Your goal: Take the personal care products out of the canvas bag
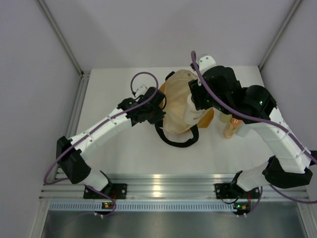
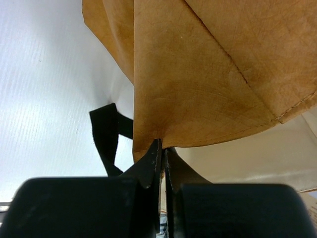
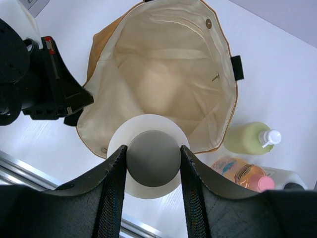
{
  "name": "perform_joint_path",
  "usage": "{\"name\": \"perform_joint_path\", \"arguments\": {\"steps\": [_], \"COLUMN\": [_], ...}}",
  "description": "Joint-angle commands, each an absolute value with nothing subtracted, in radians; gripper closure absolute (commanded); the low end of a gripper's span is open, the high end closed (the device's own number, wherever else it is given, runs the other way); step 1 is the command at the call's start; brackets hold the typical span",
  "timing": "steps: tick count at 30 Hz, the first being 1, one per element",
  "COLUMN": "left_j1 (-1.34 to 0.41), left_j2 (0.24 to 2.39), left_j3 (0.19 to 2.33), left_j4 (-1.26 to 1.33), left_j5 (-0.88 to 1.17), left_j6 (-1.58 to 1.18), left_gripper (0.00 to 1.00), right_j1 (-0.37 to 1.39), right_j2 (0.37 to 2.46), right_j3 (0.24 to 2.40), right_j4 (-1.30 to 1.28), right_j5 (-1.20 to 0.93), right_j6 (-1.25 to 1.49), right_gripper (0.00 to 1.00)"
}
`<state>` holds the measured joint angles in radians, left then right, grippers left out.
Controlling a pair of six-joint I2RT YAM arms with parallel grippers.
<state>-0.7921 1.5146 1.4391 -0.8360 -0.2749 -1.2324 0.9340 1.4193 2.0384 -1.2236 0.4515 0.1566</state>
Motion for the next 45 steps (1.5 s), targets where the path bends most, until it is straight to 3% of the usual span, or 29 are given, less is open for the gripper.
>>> {"name": "perform_joint_path", "arguments": {"steps": [1, 17, 33, 45], "left_j1": [-0.793, -0.795, -0.793, -0.793], "left_j2": [1.525, 1.531, 1.534, 1.555], "left_j3": [1.468, 1.489, 1.503, 1.528], "left_j4": [-0.805, -0.804, -0.805, -0.805], "left_j5": [-0.305, -0.298, -0.287, -0.259], "left_j6": [-1.252, -1.252, -1.218, -1.200], "left_gripper": [1.00, 1.00, 1.00, 1.00], "right_j1": [0.950, 0.950, 0.951, 0.951], "right_j2": [1.333, 1.117, 0.776, 0.752], "right_j3": [2.080, 1.767, 1.142, 0.884], "right_j4": [-1.166, -1.144, -0.849, -0.663], "right_j5": [0.485, 0.584, 0.667, 0.724], "right_j6": [0.193, 0.255, 0.350, 0.396], "right_gripper": [1.00, 1.00, 1.00, 1.00]}}
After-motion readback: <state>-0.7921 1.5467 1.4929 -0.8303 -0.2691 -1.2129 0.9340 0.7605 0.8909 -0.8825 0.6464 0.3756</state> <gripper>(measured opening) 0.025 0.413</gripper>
